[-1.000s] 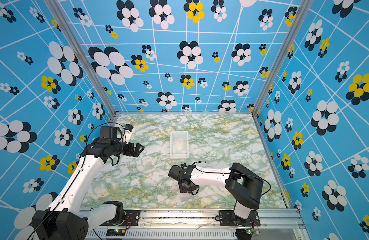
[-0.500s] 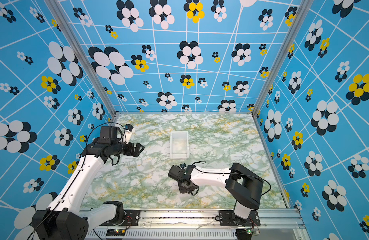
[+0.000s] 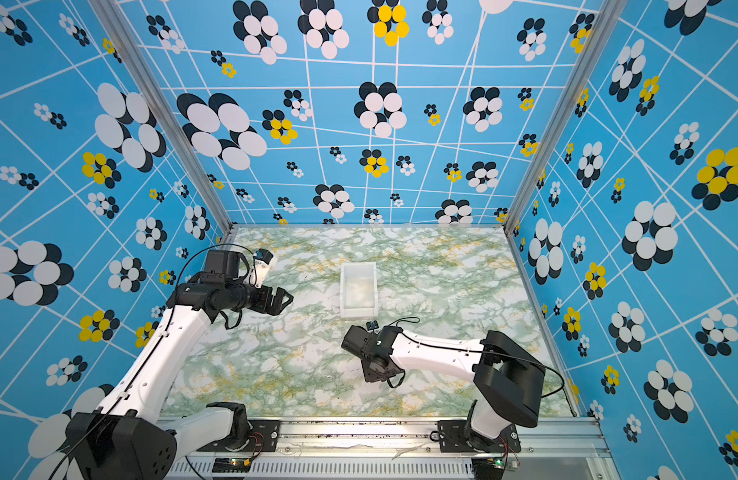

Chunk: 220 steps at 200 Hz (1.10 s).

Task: Put the screwdriver in the bin
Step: 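Close the right gripper on the black screwdriver handle and lift it, then carry the screwdriver with the right gripper over the white bin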

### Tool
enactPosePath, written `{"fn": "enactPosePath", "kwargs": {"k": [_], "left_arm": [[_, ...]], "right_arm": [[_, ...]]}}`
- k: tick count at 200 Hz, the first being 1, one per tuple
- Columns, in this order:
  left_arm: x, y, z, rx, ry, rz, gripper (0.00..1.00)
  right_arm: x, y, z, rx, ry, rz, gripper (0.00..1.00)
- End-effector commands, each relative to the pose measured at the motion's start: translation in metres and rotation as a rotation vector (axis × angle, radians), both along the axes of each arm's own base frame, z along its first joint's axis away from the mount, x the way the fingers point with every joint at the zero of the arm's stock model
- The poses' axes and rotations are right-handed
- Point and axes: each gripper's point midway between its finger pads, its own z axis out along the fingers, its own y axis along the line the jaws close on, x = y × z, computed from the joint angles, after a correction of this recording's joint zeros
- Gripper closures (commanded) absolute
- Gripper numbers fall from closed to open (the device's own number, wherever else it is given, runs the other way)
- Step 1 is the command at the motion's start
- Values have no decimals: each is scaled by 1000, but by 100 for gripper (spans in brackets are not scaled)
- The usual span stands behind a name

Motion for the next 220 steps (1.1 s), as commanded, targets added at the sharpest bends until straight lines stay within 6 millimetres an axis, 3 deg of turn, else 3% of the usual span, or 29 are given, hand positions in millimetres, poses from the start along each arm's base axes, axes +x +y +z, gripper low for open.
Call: {"fn": "enactPosePath", "kwargs": {"k": [1, 71, 120, 144, 178, 220], "left_arm": [[-15, -14, -4, -11, 52, -78, 1], [-26, -33, -4, 78, 28, -184, 1], [-25, -36, -5, 96, 39, -202, 1], [-27, -35, -5, 105, 36, -203, 1], [-31, -33, -6, 105, 35, -204, 1], [-32, -32, -1, 104, 2, -199, 1]], "right_arm": [[6, -15, 11, -10, -34, -38, 88], [10, -43, 27, 13, -67, -91, 88], [29, -52, 70, 9, -148, -62, 88], [42, -42, 90, 41, -175, -41, 88], [62, -11, 117, 96, -197, 22, 87], [88, 23, 128, 112, -204, 84, 87]]}}
